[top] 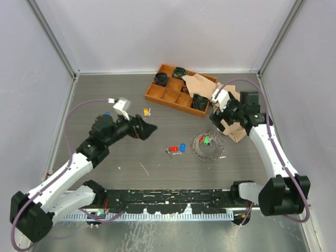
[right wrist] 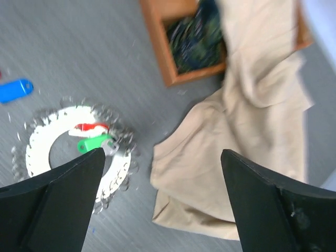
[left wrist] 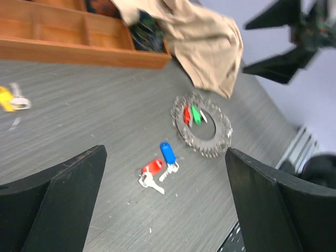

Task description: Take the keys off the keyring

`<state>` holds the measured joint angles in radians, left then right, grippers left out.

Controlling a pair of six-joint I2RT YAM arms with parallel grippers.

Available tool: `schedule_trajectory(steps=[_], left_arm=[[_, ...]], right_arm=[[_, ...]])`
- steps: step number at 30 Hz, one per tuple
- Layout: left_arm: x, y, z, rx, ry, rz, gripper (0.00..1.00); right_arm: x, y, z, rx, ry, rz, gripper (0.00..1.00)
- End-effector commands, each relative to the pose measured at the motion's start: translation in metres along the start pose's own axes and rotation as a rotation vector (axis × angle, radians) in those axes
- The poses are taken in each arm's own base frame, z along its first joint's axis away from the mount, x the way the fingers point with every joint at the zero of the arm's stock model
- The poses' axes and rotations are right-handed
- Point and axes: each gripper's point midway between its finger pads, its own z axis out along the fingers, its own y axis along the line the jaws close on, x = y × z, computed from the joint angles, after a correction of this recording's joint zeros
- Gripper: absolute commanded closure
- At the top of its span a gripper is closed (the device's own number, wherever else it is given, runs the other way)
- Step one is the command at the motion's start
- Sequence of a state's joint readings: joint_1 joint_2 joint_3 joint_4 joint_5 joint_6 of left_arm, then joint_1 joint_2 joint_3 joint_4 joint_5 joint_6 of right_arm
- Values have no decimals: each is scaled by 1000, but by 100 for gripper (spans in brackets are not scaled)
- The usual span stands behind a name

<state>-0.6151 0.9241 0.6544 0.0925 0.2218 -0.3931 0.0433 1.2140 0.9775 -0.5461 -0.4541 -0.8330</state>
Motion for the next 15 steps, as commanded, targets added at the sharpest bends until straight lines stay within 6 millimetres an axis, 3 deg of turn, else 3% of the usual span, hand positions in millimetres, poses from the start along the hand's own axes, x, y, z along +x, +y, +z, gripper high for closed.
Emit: schedule_trajectory(steps=[1, 4, 7, 11, 15], left_arm=[[-67, 3, -28, 22, -111, -248, 2], [-108, 6, -46, -16, -141, -295, 2], [-139, 1, -61, -71, -130, -241, 2], [-181, -20, -80, -78, -149, -149, 2], [-209, -40, -100, -65, -188, -67, 2]], right_arm=[[-101, -37, -58, 131, -284, 139, 0], [-132, -79, -92, 323, -338, 391, 0], [-165, -95, -131, 398, -422, 460, 0], [-217, -82, -179, 322, -549, 426, 0], [-244, -71, -206, 272, -633, 481, 0]])
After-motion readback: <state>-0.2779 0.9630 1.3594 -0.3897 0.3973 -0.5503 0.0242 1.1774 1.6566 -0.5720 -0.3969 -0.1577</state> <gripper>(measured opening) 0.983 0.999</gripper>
